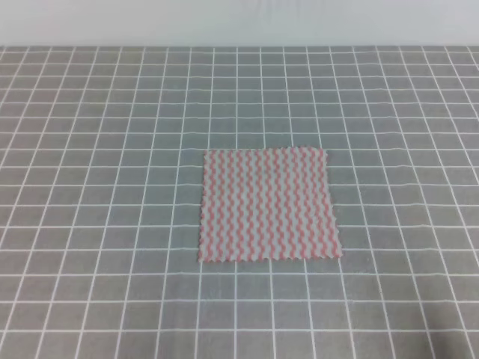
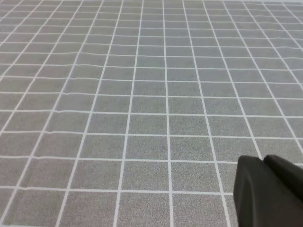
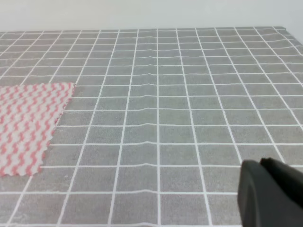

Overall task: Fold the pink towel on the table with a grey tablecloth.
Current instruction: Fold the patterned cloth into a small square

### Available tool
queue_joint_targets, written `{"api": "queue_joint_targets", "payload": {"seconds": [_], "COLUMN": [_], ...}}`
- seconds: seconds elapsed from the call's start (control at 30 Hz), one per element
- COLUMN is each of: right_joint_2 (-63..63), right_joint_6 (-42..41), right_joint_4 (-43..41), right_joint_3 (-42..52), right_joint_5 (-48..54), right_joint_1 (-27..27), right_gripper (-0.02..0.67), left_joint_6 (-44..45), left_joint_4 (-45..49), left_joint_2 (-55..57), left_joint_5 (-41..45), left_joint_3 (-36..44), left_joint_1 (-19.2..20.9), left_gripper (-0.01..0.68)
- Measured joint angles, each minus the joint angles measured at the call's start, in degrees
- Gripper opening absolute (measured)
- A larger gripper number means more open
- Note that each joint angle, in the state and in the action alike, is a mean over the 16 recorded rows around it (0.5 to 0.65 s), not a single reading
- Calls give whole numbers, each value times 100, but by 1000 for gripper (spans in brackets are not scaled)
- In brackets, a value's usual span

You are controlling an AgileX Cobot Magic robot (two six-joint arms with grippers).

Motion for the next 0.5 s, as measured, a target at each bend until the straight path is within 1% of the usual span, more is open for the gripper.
{"api": "queue_joint_targets", "payload": {"seconds": [0.5], "right_joint_2": [-15], "right_joint_6": [0], "right_joint_4": [2], "right_joint_3": [-50], "right_joint_5": [33], "right_joint_1": [8], "right_gripper": [-2], "left_joint_6": [0], "left_joint_4": [-3], "left_joint_2": [30], "left_joint_5": [5], "left_joint_3": [-23], "left_joint_1": [0], "left_gripper": [0]}}
